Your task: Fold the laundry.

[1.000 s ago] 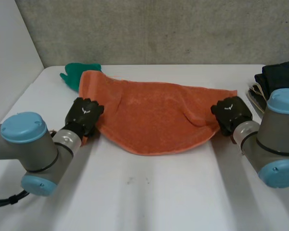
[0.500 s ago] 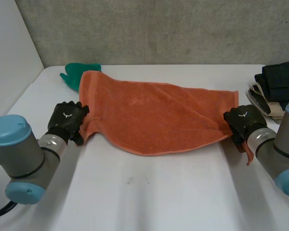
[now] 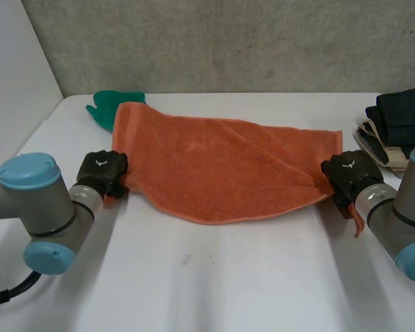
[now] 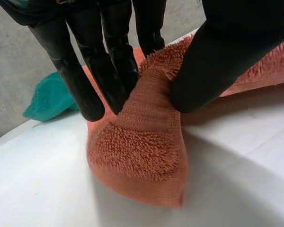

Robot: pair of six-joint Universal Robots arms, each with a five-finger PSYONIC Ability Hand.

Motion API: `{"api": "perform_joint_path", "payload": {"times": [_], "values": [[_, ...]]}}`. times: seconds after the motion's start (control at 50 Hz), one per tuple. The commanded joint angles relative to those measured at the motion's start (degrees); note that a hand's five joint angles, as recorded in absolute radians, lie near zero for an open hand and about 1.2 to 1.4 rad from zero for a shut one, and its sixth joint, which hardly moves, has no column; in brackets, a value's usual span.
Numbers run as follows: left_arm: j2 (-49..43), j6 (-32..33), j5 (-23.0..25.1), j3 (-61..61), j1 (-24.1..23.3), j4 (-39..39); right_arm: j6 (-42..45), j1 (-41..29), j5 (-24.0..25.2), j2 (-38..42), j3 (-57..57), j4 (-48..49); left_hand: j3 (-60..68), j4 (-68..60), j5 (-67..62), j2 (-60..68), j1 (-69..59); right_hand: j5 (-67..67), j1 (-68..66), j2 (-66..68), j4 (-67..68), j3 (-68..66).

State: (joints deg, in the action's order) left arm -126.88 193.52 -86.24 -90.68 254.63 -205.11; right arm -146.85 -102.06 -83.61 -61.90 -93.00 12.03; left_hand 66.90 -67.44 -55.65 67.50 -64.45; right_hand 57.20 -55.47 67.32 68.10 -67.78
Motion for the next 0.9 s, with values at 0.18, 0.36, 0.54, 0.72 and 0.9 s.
{"api": "perform_joint_path", "payload": {"times": [0.18,0.36,0.54,0.72,0.9], "values": [[20.7,22.3,-2.0,-17.4,-3.3,21.1,20.3,4.4,0.6,-12.1,-5.7,-22.9,13.1,-12.6,-14.4,12.5,-15.5,12.8,-24.5,12.7,11.9,-12.2],[33.4,33.9,-3.2,-27.5,-3.2,34.4,36.3,12.8,0.7,-20.3,-13.3,-39.6,13.1,-12.6,-14.4,12.5,-15.5,12.8,-24.5,12.7,11.9,-12.2],[26.1,33.9,-3.0,-17.8,-4.9,26.0,35.7,10.9,4.5,-15.3,-8.1,-28.2,13.1,-12.6,-14.4,12.5,-15.5,12.8,-24.5,12.7,11.9,-12.2],[5.9,34.2,-5.0,0.3,-8.0,9.7,33.5,3.7,-2.9,-1.3,3.1,-14.0,13.1,-12.6,-14.4,12.5,-15.5,12.8,-24.5,12.7,11.9,-12.2],[-8.6,34.7,-9.1,17.5,-8.2,8.1,33.7,3.1,-4.5,11.6,16.7,-8.3,13.1,-12.6,-14.4,12.5,-15.5,12.8,-24.5,12.7,11.9,-12.2]]}}
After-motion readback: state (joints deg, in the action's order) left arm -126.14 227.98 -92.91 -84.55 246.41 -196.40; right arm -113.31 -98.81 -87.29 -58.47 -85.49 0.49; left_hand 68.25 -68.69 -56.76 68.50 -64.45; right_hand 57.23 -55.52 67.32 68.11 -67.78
